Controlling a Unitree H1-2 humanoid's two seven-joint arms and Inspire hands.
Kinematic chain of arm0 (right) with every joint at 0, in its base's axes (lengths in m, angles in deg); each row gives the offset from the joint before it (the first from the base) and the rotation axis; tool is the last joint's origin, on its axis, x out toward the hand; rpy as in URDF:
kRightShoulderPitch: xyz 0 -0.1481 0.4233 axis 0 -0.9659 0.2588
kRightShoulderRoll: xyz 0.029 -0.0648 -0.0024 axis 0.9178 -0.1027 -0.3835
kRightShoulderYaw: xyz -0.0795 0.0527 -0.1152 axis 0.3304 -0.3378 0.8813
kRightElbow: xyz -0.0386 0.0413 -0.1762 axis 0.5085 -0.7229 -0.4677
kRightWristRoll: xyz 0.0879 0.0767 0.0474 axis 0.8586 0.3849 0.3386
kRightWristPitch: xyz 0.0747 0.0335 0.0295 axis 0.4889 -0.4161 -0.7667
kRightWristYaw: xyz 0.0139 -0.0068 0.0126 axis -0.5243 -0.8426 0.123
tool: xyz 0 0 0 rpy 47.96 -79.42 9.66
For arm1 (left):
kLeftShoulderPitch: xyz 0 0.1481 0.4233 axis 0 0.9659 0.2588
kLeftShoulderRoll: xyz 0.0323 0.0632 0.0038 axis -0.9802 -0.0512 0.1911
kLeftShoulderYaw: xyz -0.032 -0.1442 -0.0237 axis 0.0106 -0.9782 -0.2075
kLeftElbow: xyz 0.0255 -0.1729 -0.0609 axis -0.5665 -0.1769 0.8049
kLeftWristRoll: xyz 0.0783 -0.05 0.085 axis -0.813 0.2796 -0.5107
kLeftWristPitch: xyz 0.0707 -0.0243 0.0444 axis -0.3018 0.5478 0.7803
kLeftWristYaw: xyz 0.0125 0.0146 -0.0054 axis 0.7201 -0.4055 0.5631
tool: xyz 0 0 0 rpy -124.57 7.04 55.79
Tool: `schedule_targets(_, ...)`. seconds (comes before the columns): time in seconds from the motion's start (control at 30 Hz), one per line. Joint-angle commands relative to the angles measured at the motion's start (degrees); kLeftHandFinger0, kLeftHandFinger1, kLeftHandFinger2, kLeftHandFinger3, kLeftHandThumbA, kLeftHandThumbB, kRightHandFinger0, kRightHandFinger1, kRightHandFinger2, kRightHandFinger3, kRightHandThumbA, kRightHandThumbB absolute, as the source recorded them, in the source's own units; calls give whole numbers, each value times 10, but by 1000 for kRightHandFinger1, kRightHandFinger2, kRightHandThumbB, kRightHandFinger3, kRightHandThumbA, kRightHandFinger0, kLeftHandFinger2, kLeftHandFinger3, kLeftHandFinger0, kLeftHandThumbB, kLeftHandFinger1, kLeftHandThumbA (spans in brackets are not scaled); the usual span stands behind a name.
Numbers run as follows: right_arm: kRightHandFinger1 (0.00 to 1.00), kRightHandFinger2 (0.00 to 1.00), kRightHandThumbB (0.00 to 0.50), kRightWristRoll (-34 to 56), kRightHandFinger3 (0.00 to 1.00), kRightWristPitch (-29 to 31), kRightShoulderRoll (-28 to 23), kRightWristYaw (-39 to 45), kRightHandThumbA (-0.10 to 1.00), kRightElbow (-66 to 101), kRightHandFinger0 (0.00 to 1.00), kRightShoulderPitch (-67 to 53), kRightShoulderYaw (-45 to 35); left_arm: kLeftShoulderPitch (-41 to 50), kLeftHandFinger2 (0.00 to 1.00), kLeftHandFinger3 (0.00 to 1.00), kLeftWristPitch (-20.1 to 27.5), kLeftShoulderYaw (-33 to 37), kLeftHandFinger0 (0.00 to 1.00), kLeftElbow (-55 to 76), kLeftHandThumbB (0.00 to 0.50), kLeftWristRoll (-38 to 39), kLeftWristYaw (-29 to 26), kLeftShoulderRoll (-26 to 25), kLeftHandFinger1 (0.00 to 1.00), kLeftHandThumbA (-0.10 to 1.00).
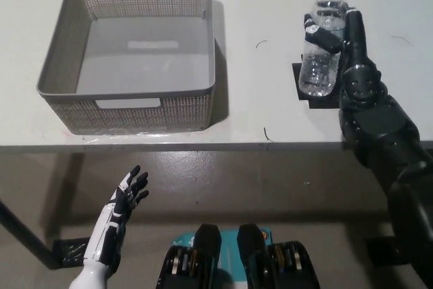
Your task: Use the right hand to pick up a water botttle and place it into a container on the left side
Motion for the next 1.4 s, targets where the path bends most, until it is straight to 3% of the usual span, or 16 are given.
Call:
schedule_targets(0.0,281,733,118,-15,781,52,8,-28,-100,81,0,71,11,-3,1000,1000,13,4,1000,9,228,-3,8,-5,1000,1000)
schedule_targets(0.1,304,725,109,-21,725,53,27,-21,-100,169,0,66,20,-2,1000,1000,10,5,1000,11,228,-5,8,-6,1000,1000)
schedule_targets(0.4,337,735,120,-13,781,23,89,20,-100,292,0,81,44,-3,1000,1000,18,11,1000,3,244,-15,7,-9,1000,1000)
schedule_targets(0.5,330,746,123,-12,807,16,117,21,-100,276,0,98,49,-3,1000,1000,21,14,1000,3,228,-23,6,-14,1000,1000)
schedule_targets(0.73,375,768,152,-20,759,17,172,9,-100,180,21,153,56,-10,1000,1000,18,15,1000,0,244,-10,11,-15,1000,1000)
schedule_targets(0.8,323,736,131,-26,708,28,187,-3,-100,140,0,165,62,-9,1000,1000,18,17,1000,0,243,-11,12,-14,1000,1000)
schedule_targets(0.83,315,738,147,-30,701,35,197,-9,-100,112,0,172,67,-8,1000,1000,17,18,1000,3,235,-12,12,-14,1000,1000)
schedule_targets(1.13,311,744,141,-27,677,46,223,-12,-100,11,0,191,74,-10,1000,1000,9,20,1000,16,244,-17,12,-15,1000,1000)
schedule_targets(1.23,308,784,116,-40,849,19,222,-19,-100,-15,0,179,88,-14,1000,1000,13,21,1000,19,229,-17,17,-19,1000,1000)
schedule_targets(1.33,306,758,142,-44,817,12,218,-31,-100,-25,0,166,94,-18,1000,1000,11,23,1000,21,216,-15,24,-24,1000,1000)
schedule_targets(1.37,441,827,187,-45,872,8,217,-35,-2,-27,149,161,95,-18,1000,1000,8,24,1000,21,209,-14,27,-26,1000,1000)
